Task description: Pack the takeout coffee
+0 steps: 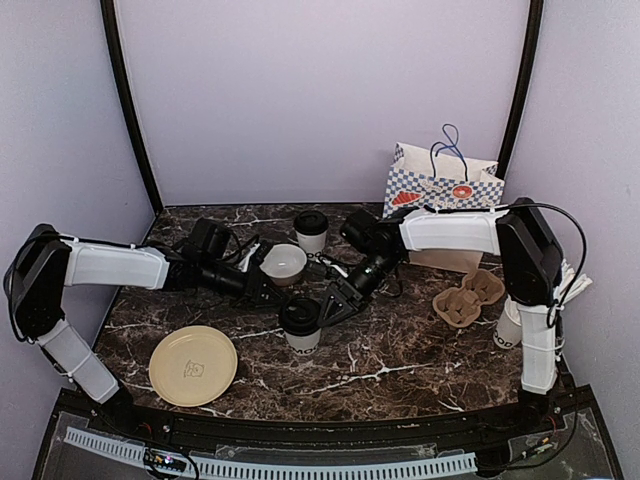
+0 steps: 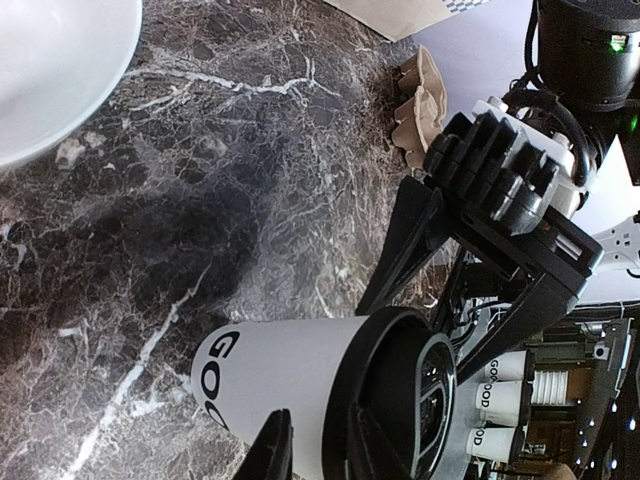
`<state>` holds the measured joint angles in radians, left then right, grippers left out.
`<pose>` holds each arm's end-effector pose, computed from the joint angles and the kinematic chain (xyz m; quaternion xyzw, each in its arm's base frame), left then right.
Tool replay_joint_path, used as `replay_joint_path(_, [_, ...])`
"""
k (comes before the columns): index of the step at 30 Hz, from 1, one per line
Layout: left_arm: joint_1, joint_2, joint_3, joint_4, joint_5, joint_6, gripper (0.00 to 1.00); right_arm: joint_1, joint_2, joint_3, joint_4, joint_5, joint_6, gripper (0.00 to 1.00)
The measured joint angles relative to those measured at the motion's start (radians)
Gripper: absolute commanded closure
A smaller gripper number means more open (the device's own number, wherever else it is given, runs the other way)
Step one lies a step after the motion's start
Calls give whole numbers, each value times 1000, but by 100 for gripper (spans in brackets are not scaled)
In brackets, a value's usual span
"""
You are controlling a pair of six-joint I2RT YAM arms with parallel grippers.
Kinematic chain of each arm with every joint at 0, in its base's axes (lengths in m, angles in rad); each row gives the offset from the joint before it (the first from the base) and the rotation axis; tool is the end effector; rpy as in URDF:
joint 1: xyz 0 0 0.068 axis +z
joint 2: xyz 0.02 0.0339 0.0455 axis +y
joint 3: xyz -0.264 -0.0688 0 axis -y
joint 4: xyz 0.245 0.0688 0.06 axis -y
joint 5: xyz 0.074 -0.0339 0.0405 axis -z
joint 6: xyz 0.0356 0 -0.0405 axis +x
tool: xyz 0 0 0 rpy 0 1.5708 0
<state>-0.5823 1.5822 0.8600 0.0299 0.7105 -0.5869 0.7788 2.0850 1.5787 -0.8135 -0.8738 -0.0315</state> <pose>0.2580 -0.1977 0.1961 0.1460 0.8489 -0.4826 0.1588 0.2778 0.3125 0.1832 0.4030 -0.8053 -0.4322 0.0477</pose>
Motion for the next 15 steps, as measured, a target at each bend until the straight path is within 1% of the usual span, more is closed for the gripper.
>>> replay_joint_path(8, [0,-2,-1,-3,-9,11,81,2,6,35,-49,34,16,44])
replay_joint_path(12, [-3,-20,5,-32,-31,23,78,-1,8,58,-65,49,-20,42])
replay_joint_path(15, [-7,-36,20,-80,-56,38,73,-7,8,71,-69,57,-55,38])
